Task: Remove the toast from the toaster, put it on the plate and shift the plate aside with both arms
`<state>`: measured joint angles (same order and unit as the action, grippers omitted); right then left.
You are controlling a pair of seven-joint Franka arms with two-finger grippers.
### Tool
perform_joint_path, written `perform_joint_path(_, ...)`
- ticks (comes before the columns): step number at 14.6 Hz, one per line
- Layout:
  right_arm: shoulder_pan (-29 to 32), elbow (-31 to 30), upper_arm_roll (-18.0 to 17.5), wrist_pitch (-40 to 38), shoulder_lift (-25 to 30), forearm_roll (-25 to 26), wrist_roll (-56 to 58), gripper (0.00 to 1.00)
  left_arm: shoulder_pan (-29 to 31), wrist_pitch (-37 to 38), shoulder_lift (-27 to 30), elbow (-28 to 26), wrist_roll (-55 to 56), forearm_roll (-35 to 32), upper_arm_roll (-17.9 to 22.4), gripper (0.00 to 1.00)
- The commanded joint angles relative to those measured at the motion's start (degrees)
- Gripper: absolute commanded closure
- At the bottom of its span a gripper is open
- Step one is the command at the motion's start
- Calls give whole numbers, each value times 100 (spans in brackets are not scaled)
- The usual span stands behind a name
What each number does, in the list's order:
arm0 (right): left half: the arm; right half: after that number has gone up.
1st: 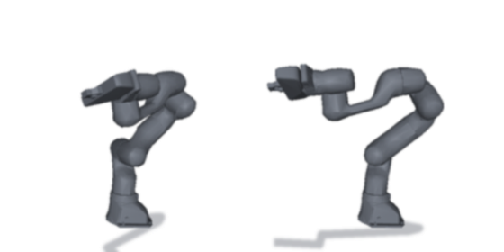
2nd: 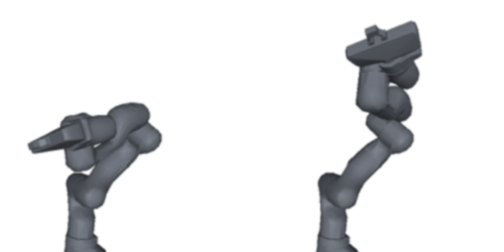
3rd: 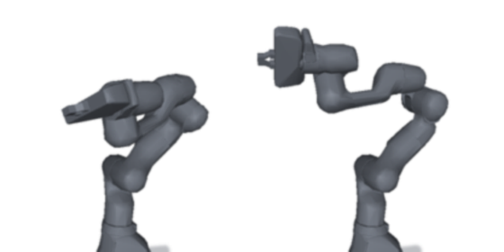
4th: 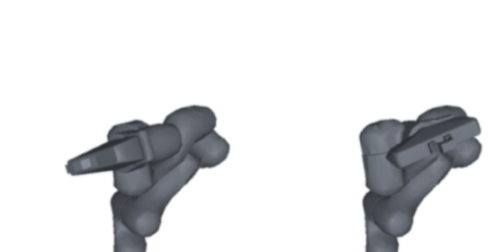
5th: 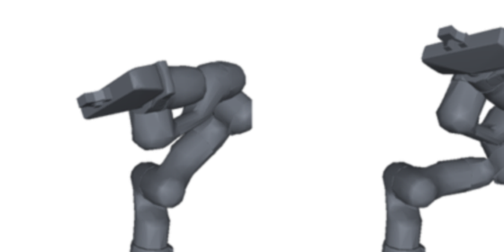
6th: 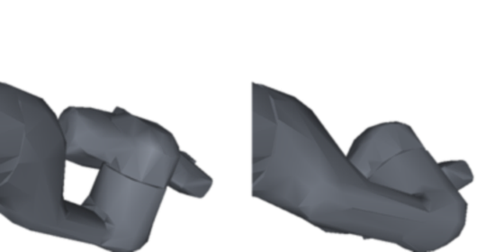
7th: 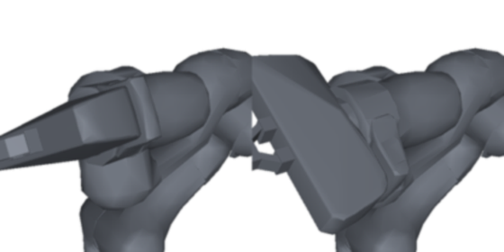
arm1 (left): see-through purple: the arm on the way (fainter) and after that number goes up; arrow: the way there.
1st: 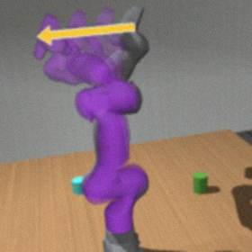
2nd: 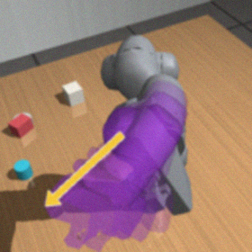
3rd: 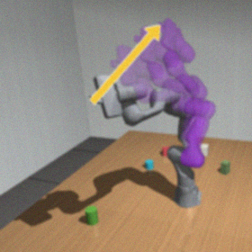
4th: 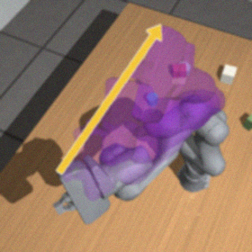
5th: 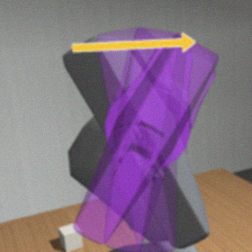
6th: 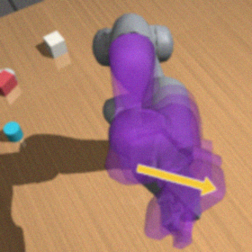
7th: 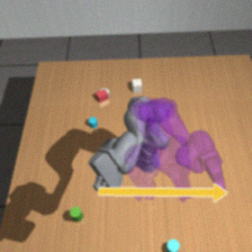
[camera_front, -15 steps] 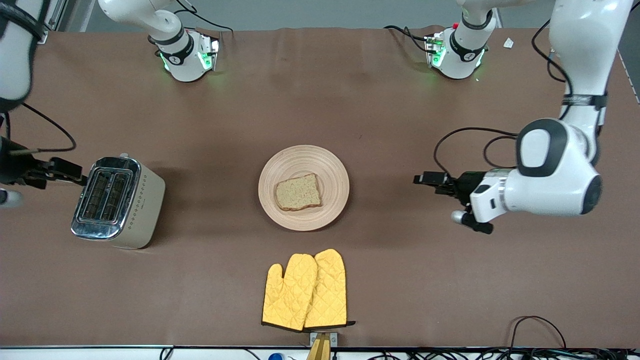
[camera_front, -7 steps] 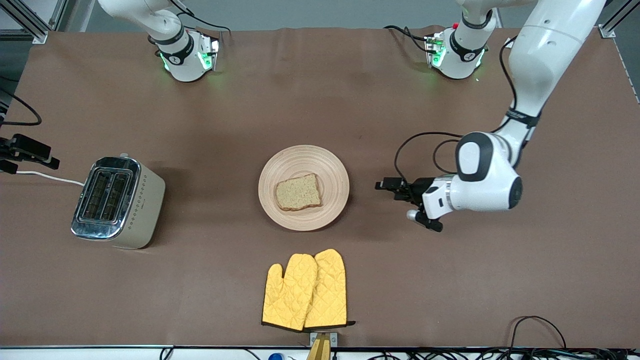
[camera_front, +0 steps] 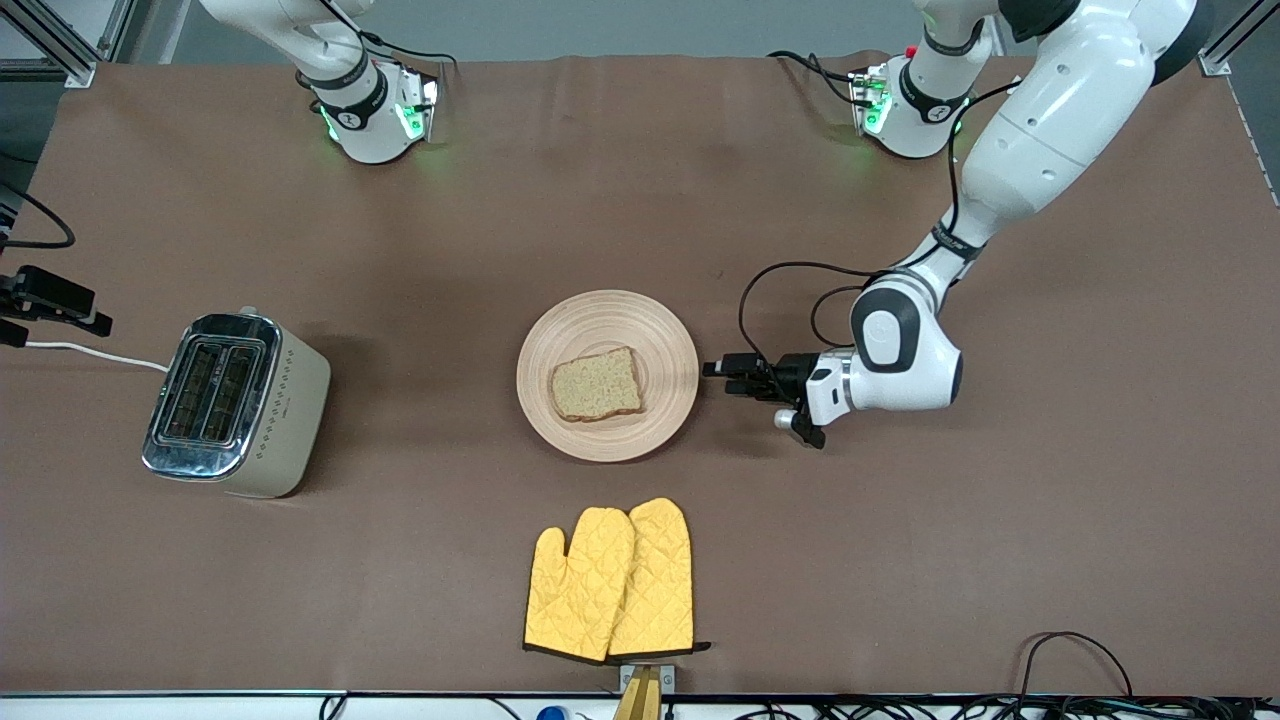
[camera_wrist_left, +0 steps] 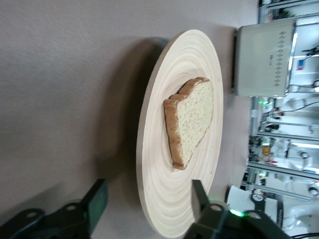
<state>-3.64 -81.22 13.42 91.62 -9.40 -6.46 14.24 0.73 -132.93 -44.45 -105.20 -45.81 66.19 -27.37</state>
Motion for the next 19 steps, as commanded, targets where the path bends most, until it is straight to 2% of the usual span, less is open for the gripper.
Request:
perform_joint_path(1,302,-464,-410,250,386,224,-167,0,-205,-102,-107,35,-472,727,-49,36)
perform_joint_path(3,389,-718,-480,426,543,224,-185,0,-223,-102,-213,44,-639,825,-49,43)
perform_joint_path(5,836,-877,-1005,541,658,233,-255,0,-223,-102,-275,53,-675,834,-49,48)
perform_joint_path(6,934,-878,-1130,489,667,242,-403,0,-240,-102,-283,53,-675,834,-49,50)
perform_joint_path(8,900,-869,-1096,331,694,251,-571,0,-258,-102,-318,53,-675,834,-49,53)
perform_joint_path(11,724,-834,-1052,68,694,452,-1212,0,-267,-102,-371,62,-684,825,-40,68)
perform_joint_path(19,742,-386,-1078,22,685,401,-1495,0,-249,-93,-389,79,-684,808,-40,97)
